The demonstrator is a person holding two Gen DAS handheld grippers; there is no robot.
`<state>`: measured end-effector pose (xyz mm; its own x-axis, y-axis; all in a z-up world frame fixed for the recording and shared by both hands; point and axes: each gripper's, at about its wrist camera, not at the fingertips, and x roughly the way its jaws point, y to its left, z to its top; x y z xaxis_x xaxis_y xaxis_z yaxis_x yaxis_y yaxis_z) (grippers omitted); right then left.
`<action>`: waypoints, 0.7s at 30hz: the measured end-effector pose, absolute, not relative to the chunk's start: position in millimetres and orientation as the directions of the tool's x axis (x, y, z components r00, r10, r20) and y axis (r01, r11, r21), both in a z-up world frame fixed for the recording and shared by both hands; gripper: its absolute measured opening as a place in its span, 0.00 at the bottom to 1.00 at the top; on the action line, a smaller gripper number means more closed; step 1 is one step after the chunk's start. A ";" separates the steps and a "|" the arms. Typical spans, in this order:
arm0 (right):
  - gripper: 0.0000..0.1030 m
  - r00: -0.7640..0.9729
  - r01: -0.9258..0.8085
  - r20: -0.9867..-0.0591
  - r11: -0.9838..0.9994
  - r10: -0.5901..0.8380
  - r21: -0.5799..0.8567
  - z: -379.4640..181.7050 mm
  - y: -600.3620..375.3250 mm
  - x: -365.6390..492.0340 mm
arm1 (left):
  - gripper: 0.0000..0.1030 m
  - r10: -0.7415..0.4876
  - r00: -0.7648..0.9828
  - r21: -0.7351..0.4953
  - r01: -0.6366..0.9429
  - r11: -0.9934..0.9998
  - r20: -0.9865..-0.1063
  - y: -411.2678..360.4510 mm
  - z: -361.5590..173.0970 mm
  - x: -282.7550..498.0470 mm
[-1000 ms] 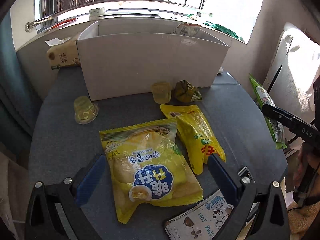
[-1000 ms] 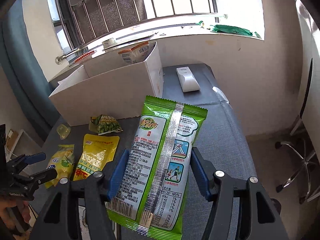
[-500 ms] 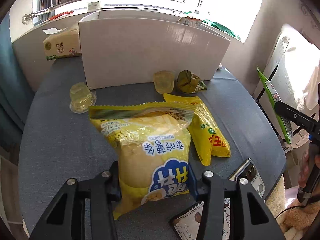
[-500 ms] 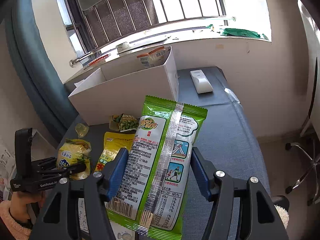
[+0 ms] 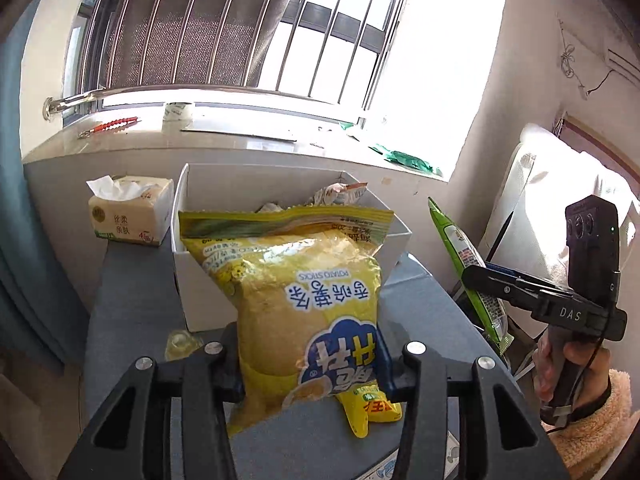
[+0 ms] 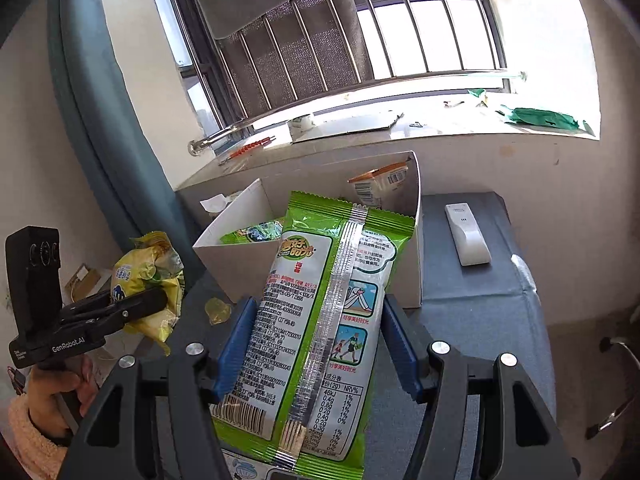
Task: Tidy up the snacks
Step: 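Drop the green packet into the box with the right gripper while the left drops the yellow bag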
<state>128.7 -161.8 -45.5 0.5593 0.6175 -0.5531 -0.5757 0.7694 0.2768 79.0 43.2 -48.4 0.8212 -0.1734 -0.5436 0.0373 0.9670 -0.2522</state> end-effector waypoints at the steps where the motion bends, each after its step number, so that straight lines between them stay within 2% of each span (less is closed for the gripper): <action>1: 0.66 0.564 -0.582 -0.547 0.768 0.619 0.268 -38.2 -155.3 136.4 | 0.49 -0.174 0.830 -0.246 0.046 0.968 -0.530 43.7 -37.9 90.4; 4: 0.66 0.543 -0.618 -0.526 0.735 0.655 0.278 -17.7 -133.0 167.8 | 0.48 -0.145 0.858 -0.204 0.049 0.978 -0.493 49.2 -8.4 121.7; 8: 0.66 0.520 -0.620 -0.532 0.723 0.669 0.304 -2.4 -103.4 222.8 | 0.48 -0.121 0.854 -0.187 0.028 0.982 -0.506 62.7 12.4 174.6; 15: 0.66 0.496 -0.601 -0.593 0.744 0.634 0.292 -8.9 -73.1 287.3 | 0.48 -0.105 0.813 -0.179 0.001 0.984 -0.573 80.4 -4.0 236.7; 17: 0.71 0.488 -0.608 -0.601 0.740 0.634 0.287 -12.8 -69.9 294.1 | 0.51 -0.104 0.804 -0.177 -0.001 0.984 -0.585 83.5 -9.4 244.6; 18: 0.74 0.478 -0.610 -0.603 0.735 0.639 0.296 -15.0 -69.6 297.1 | 0.56 -0.092 0.805 -0.181 -0.019 0.983 -0.586 86.9 -11.4 245.9; 19: 0.84 0.472 -0.604 -0.608 0.737 0.638 0.304 -17.0 -70.7 300.4 | 0.66 -0.080 0.797 -0.182 -0.039 0.983 -0.599 90.7 -14.1 249.2; 20: 0.97 0.481 -0.588 -0.610 0.748 0.630 0.309 -18.5 -73.5 303.4 | 0.95 -0.067 0.786 -0.190 -0.065 0.980 -0.615 95.4 -17.2 252.1; 21: 1.00 0.494 -0.572 -0.604 0.757 0.625 0.315 -19.8 -77.3 304.6 | 1.00 -0.064 0.791 -0.203 -0.078 0.976 -0.609 99.9 -19.5 250.3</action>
<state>304.6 -77.3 -19.8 0.4945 0.6250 -0.6041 -0.5724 0.7572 0.3148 250.3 99.9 -19.5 0.7907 -0.0637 -0.6089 -0.0780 0.9760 -0.2033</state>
